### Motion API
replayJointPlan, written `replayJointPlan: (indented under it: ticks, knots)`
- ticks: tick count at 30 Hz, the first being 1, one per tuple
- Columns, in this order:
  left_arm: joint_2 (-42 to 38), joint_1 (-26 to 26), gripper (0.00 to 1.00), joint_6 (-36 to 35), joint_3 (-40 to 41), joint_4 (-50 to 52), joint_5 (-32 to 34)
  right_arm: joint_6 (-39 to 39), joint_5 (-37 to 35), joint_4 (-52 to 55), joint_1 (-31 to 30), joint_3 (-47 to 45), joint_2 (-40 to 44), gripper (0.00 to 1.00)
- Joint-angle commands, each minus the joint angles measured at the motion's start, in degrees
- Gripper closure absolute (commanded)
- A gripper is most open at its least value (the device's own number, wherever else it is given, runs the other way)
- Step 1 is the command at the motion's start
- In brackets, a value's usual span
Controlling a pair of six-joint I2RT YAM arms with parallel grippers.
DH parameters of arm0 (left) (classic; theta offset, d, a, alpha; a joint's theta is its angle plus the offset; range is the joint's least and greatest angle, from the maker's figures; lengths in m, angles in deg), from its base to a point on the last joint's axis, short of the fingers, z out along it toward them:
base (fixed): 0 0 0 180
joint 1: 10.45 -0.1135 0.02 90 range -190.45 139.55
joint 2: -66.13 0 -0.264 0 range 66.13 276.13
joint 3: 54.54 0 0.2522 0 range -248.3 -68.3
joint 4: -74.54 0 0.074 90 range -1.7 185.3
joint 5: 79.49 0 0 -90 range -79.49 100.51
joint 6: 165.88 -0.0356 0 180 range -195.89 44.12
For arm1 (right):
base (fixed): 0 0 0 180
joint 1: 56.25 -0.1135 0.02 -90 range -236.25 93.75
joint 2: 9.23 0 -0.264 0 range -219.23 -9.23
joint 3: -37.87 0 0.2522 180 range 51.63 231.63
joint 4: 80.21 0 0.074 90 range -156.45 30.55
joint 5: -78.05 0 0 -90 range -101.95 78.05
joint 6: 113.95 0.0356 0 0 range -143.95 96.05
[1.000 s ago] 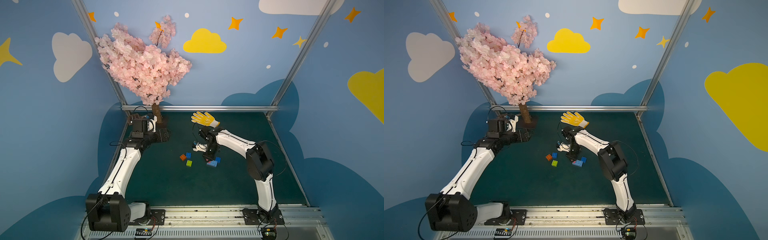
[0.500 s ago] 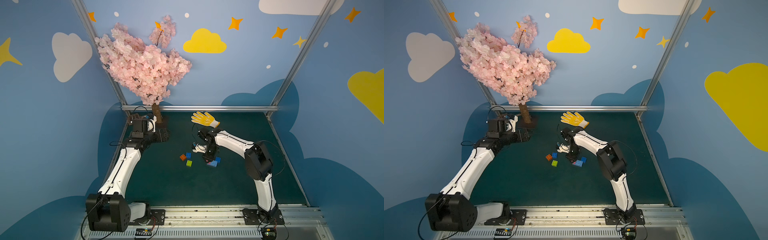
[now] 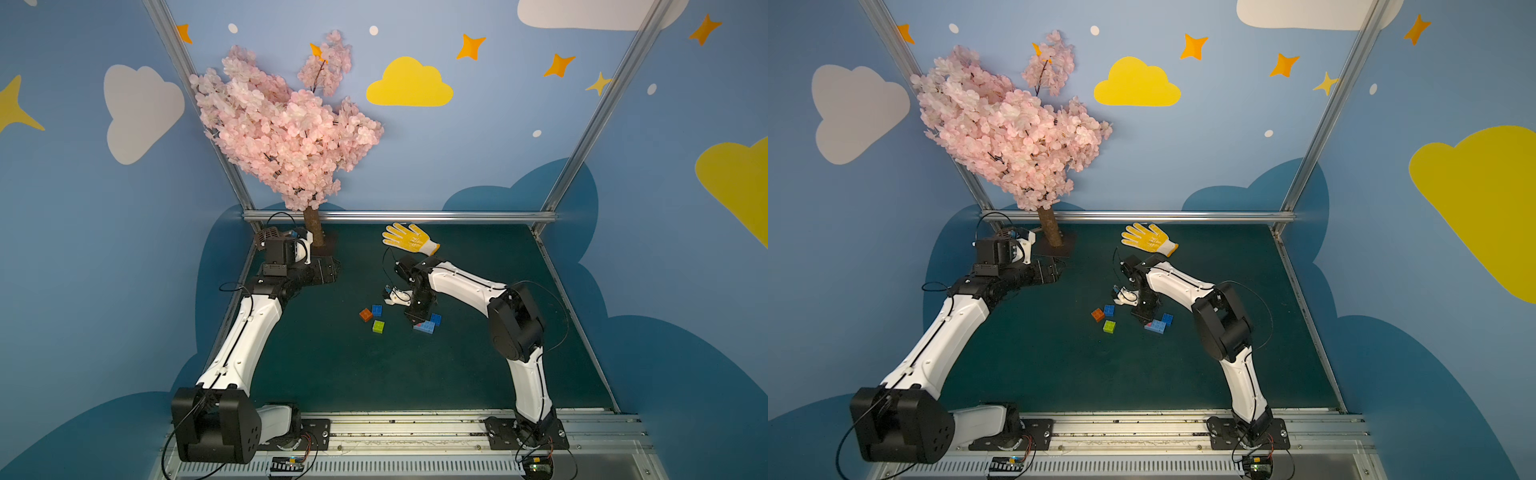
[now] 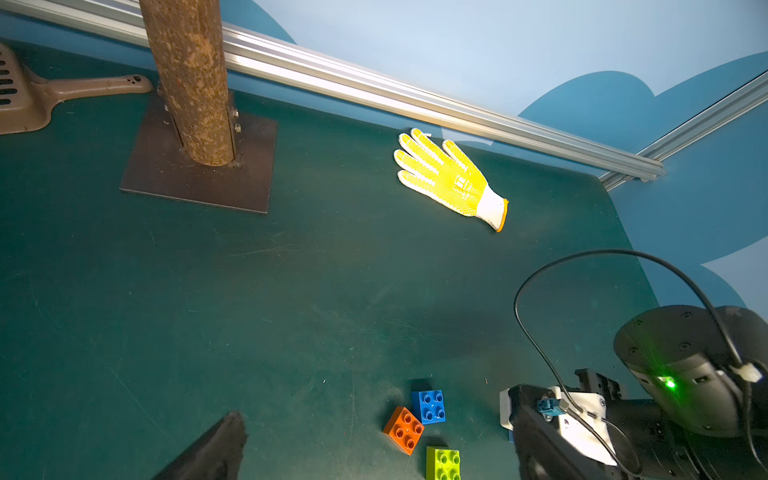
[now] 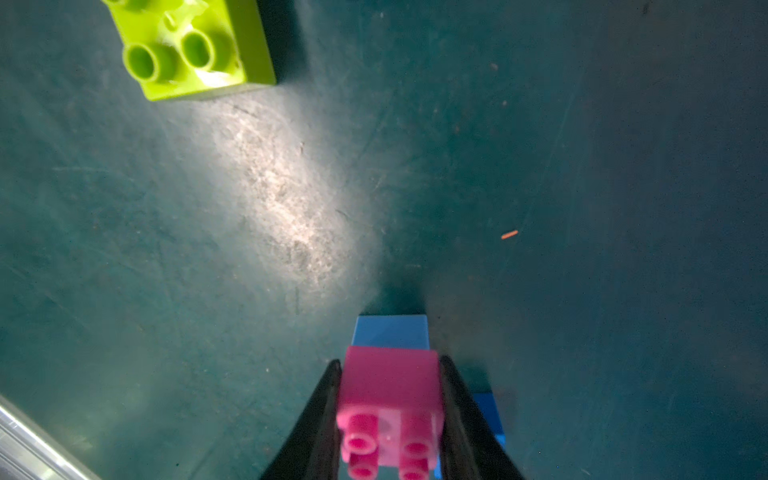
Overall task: Assemble the letter y with lego
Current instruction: Assemble the lego brick with the lego brick.
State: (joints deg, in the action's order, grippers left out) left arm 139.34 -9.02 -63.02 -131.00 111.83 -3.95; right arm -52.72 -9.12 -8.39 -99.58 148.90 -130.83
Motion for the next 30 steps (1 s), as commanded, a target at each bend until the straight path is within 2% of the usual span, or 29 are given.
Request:
replayJointPlan:
  ticks: [1, 30]
  knots:
    - [-0.9, 0.1, 0.0, -0.1, -0.1, 0.5, 0.4, -0.7, -0.4, -0.3, -0.2, -0.2, -2.4, 1.0]
    - [-1.0, -0.1, 0.0, 0.0, 0.1, 0.4, 0.7, -1.5, -1.9, 2.5, -1.7, 2.6, -6.0, 1.0]
